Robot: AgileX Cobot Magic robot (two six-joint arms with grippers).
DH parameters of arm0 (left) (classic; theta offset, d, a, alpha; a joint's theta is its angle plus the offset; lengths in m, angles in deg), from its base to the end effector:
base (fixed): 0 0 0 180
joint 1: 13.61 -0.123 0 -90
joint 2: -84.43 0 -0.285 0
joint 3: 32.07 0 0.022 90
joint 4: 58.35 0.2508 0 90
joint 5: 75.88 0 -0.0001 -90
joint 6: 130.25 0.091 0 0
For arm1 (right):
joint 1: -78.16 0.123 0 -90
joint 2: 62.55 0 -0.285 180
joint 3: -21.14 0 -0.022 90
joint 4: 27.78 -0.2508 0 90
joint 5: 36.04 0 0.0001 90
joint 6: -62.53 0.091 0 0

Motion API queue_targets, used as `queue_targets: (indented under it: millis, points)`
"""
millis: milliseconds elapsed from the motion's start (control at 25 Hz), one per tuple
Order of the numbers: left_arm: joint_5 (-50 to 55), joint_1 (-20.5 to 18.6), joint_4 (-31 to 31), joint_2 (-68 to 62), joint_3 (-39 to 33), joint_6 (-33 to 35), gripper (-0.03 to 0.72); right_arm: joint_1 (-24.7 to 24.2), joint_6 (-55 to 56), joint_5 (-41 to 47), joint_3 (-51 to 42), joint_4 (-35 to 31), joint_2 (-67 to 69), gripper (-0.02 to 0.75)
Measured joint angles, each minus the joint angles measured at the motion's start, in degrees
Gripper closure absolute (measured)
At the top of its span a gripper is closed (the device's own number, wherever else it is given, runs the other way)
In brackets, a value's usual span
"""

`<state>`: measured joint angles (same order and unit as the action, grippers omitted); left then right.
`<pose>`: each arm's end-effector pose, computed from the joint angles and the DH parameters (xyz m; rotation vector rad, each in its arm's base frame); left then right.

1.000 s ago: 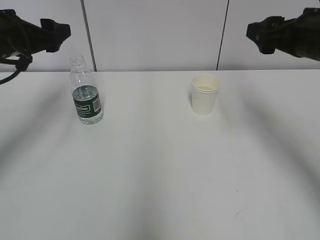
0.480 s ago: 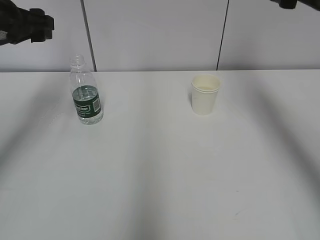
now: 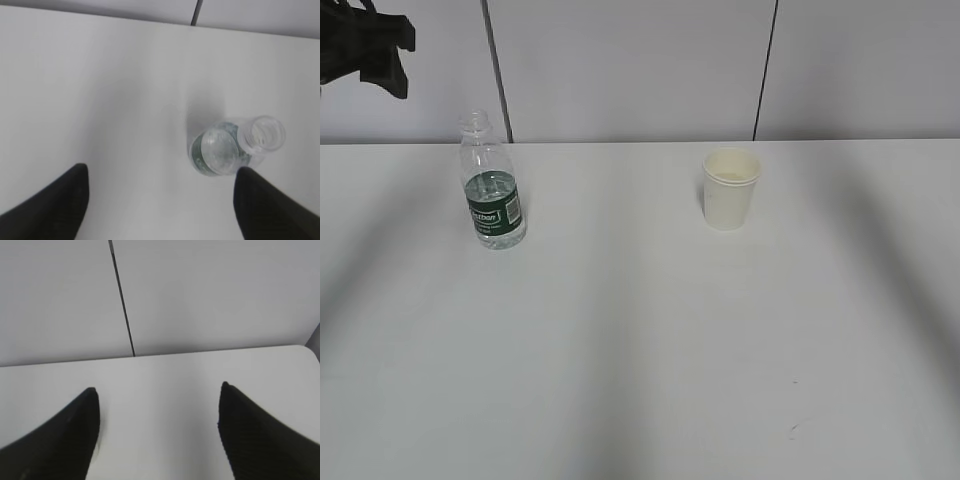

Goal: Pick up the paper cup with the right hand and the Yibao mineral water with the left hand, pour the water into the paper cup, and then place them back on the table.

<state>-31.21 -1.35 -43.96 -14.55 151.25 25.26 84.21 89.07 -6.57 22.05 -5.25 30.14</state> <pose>0.3497 -0.0597 0.3336 -0.1184 2.4126 0.0030 0.3425 0.0190 0.3780 0.1266 2.0696 -0.0614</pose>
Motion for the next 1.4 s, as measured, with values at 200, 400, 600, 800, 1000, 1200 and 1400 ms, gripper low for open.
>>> queue_targets:
  millis: [200, 400, 600, 800, 1000, 1200, 1400]
  points:
    - [7.60, 0.11, -4.40, 0.00, 2.20, 4.03, 0.155, 0.00, -6.26, 7.06, 0.67, -7.41, 0.00, 0.197]
    - [15.31, 0.15, -8.44, 0.00, 2.35, 8.40, 0.156, 0.00, -11.47, 16.84, 2.14, -13.04, 0.00, 0.219]
    - [21.07, -0.29, -9.36, 0.00, 2.66, 10.03, 0.156, 0.00, -14.87, 28.57, 5.48, -16.98, 0.00, 0.222]
    - [25.60, -1.84, -10.82, -0.12, 2.66, 11.98, 0.156, 0.00, -16.60, 38.93, 8.08, -18.32, 1.84, 0.224]
    - [25.96, -2.66, -11.63, -0.24, 2.66, 13.04, 0.156, 0.00, -17.64, 41.27, 8.18, -18.49, 3.27, 0.225]
    - [26.02, -2.66, -12.70, -0.24, 2.66, 14.22, 0.156, 0.00, -18.00, 41.40, 8.18, -19.10, 3.27, 0.225]
    - [26.02, -2.71, -12.75, -0.24, 2.66, 15.24, 0.156, 0.00, -18.73, 41.54, 8.18, -19.44, 2.69, 0.225]
